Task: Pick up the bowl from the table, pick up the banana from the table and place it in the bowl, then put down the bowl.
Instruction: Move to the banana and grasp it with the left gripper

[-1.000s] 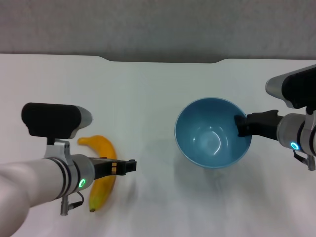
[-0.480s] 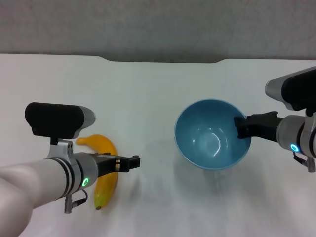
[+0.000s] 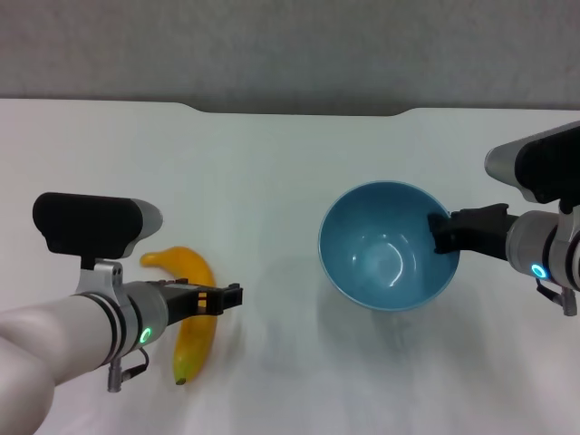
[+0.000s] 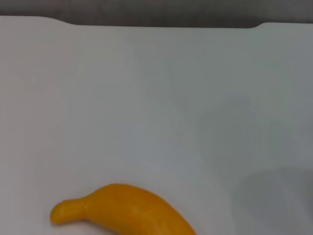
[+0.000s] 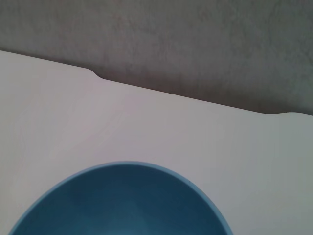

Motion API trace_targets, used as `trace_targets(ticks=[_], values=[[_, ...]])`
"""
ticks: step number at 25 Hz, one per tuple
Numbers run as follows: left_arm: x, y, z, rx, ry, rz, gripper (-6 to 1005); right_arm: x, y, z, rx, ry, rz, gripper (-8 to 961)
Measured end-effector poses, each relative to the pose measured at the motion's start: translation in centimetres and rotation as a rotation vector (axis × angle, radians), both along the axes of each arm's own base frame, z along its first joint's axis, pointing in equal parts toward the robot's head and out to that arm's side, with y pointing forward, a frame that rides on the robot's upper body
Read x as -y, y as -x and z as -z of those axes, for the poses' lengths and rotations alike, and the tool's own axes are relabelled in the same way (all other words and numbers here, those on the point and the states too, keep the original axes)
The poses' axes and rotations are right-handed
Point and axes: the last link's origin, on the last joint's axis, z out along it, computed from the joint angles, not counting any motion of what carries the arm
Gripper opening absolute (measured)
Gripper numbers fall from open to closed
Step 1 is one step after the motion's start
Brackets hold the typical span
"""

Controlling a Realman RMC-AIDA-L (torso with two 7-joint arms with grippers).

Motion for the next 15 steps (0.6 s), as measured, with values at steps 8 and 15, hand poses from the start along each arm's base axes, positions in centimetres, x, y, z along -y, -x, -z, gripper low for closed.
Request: trace_targets(ticks=[8, 15], values=[[0.2, 0.7, 0.4, -0.008, 0.006, -0.015, 868, 0.0, 0.0, 0.0, 0.001, 0.001, -0.001, 29], [0.1, 1.5, 0.4, -0.006, -0.005, -0.036, 898, 0.1, 0.2, 0.2, 0.002, 0.007, -0.007, 29]])
